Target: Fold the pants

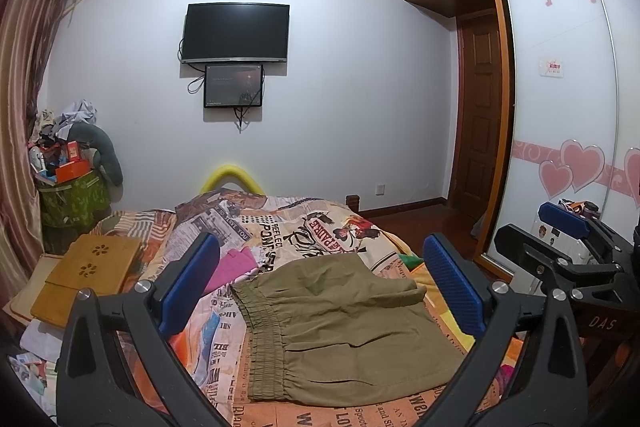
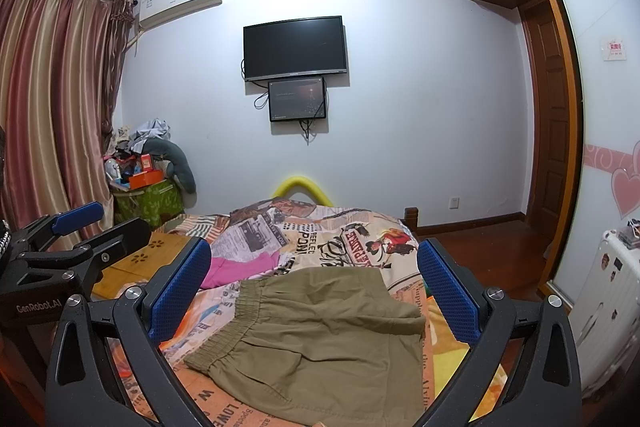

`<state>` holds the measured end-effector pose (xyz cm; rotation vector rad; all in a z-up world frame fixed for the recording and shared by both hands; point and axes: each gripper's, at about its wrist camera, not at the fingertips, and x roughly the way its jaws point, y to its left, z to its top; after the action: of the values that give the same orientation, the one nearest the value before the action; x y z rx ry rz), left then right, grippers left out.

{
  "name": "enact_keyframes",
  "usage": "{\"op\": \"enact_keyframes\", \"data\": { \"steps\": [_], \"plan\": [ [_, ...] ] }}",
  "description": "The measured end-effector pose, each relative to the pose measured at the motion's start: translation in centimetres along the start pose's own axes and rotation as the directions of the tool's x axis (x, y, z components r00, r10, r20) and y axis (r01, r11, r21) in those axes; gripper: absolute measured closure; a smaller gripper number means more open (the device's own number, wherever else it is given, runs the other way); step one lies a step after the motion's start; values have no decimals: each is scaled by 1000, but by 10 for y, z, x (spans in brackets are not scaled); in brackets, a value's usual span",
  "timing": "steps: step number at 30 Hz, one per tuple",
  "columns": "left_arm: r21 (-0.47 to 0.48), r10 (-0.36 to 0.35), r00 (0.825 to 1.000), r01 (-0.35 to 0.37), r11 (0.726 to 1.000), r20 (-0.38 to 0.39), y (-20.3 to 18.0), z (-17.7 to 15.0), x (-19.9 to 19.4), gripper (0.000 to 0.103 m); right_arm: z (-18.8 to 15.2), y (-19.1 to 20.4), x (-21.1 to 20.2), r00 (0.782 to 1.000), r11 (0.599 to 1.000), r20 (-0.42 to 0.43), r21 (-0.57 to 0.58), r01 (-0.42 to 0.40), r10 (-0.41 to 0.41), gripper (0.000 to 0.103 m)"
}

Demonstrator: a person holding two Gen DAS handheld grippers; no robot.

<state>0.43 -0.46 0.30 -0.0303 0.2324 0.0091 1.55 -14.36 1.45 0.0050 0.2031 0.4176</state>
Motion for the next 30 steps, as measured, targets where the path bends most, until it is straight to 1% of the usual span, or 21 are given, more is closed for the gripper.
{"op": "enact_keyframes", "data": {
  "steps": [30],
  "plan": [
    [-3, 8, 1000, -8, 1000, 10, -4, 3, 0, 0, -2, -1, 0, 1000, 1000, -1, 2, 0, 0, 0]
  ]
}}
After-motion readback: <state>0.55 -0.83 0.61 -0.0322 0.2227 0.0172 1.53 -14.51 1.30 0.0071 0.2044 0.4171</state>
